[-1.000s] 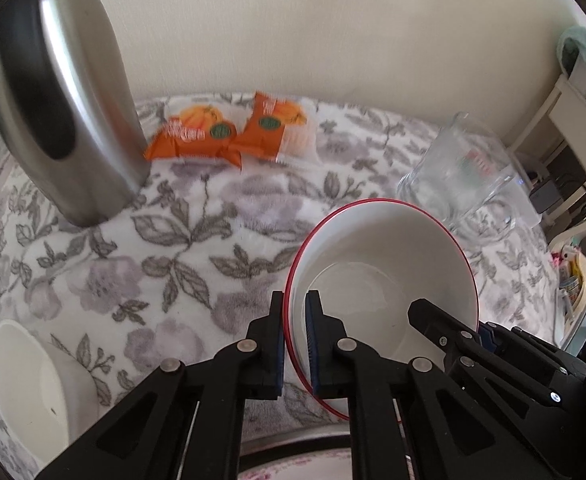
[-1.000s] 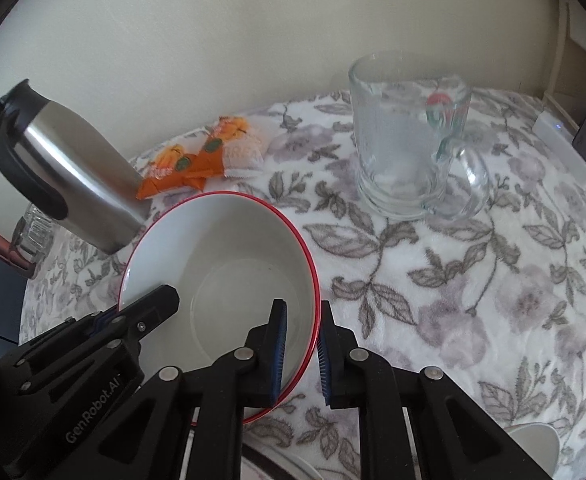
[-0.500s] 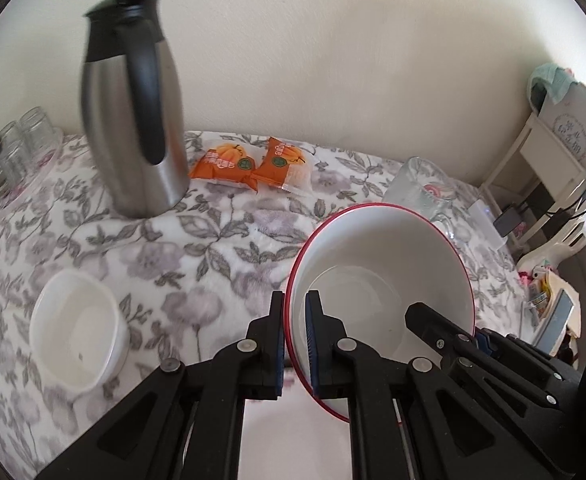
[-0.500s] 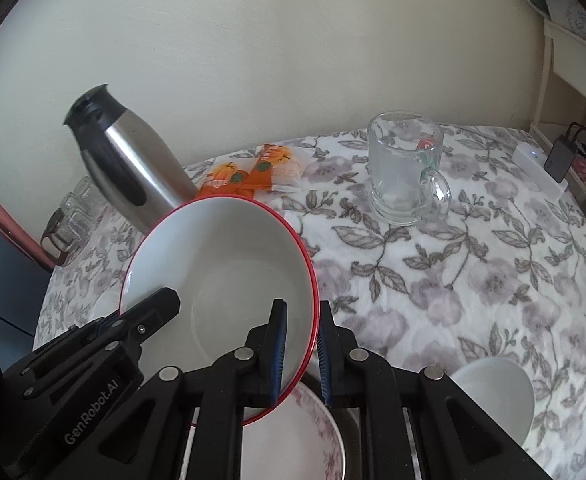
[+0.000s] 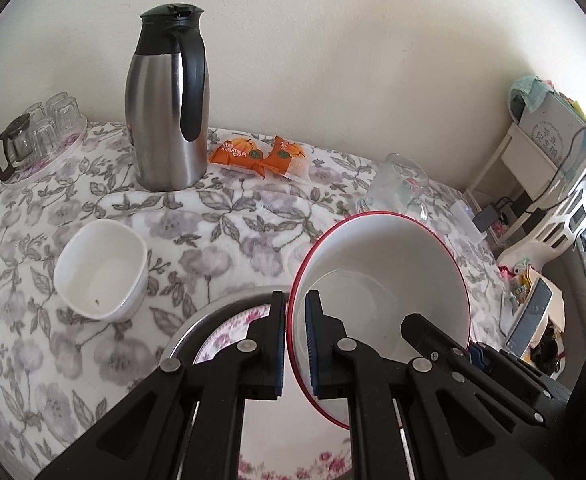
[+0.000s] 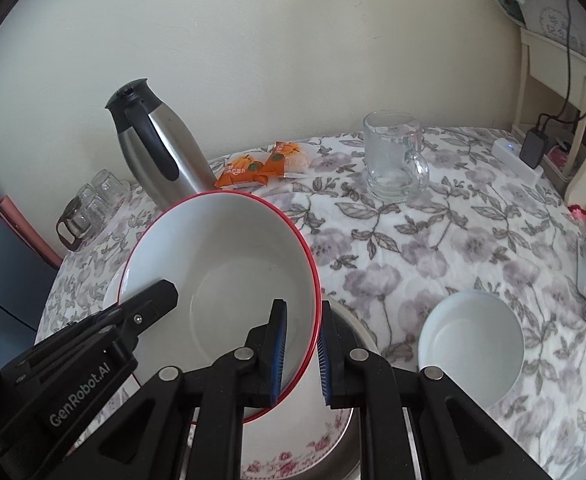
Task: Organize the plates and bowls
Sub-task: 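Carry the red-rimmed bowl with both grippers over the plate in the tray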
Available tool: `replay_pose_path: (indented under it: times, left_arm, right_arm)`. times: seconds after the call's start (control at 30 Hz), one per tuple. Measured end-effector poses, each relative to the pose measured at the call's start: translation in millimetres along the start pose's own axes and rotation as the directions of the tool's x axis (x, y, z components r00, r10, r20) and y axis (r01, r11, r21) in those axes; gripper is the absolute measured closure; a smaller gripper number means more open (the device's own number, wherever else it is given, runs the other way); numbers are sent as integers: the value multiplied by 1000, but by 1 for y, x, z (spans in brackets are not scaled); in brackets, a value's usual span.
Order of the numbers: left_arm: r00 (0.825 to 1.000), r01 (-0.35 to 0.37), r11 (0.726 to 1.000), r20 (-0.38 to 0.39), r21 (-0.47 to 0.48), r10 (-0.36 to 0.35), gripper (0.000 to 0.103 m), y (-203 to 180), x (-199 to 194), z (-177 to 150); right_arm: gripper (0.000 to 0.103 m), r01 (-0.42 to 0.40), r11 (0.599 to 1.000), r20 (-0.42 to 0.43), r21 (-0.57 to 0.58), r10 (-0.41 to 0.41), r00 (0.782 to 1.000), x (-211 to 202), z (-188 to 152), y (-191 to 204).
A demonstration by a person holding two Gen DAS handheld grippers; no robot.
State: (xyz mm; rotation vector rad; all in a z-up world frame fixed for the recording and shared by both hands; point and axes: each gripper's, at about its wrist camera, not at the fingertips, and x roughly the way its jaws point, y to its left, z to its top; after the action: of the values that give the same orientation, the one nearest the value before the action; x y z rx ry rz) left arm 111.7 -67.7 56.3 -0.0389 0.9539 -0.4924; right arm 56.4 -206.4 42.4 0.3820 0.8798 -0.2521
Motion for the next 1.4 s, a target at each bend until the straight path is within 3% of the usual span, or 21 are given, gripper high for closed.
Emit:
replay_pose_path:
  times: [0.33, 0.7, 1.4]
  left_arm:
    - [1000, 4, 1000, -9, -6, -4, 93, 0, -18, -28]
    - [999, -5, 999, -42, -38, 3, 93, 10, -21, -55]
    - [995, -25, 995, -102, -98, 15, 93, 27, 5, -57]
  right_arm:
    - [87, 21, 1000, 0, -3, -21, 1000, -21, -24, 5]
    - [87, 11, 1000, -51, 4, -11, 999, -17, -48, 7]
    - [87, 32, 999, -122, 16, -30, 992, 16, -48, 11]
